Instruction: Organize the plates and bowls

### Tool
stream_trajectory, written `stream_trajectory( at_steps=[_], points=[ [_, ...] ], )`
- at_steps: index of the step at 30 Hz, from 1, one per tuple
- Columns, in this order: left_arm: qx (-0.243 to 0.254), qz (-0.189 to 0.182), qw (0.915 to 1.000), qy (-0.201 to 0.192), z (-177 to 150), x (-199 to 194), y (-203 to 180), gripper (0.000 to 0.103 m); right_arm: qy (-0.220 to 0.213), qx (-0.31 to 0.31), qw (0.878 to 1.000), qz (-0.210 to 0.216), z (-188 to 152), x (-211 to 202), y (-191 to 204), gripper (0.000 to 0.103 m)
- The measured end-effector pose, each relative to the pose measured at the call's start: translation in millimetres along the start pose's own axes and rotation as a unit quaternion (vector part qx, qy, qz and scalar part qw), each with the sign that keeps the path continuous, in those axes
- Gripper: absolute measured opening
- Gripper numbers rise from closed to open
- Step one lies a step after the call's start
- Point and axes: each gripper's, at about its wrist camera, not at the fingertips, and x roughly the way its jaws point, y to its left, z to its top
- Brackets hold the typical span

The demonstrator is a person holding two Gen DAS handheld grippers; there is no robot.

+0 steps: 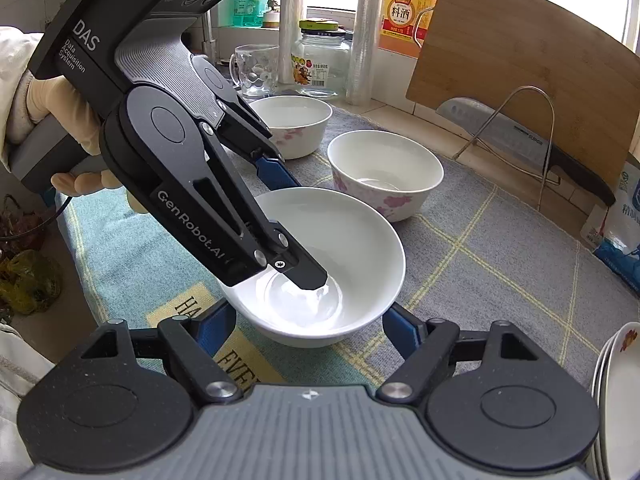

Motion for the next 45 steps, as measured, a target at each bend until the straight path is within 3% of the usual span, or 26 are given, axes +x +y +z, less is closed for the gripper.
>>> stream_trajectory(
  at_steps=[18,21,23,27,35,45],
  points=[
    [-0.001,-0.016,0.9999,-0.003,8,16,-16,0.060,0.014,0.014,1.000,-0.004,-15,-10,-15,0.084],
    [-0.002,-0.026,0.9996,-0.008,8,15,-17,0.072,0.015,0.012,1.000,-0.005,-15,-9,-14,0.084],
    [0.002,-0.019,0.9997,-0.018,8,13,-20,0.091,0.019,0.009,1.000,-0.005,-15,-9,-14,0.085],
    [0.000,-0.016,0.9994,-0.032,9,6,-21,0.093,0.013,0.015,1.000,0.001,-17,-11,-15,0.103],
    [-0.031,0.008,0.9973,-0.066,7,-13,-12,0.096,0.005,0.028,1.000,0.000,-14,-20,-23,0.103],
    [-0.071,0.083,0.9889,-0.100,-3,-29,8,0.097,-0.012,0.049,0.999,-0.011,-4,-30,-38,0.103]
  ],
)
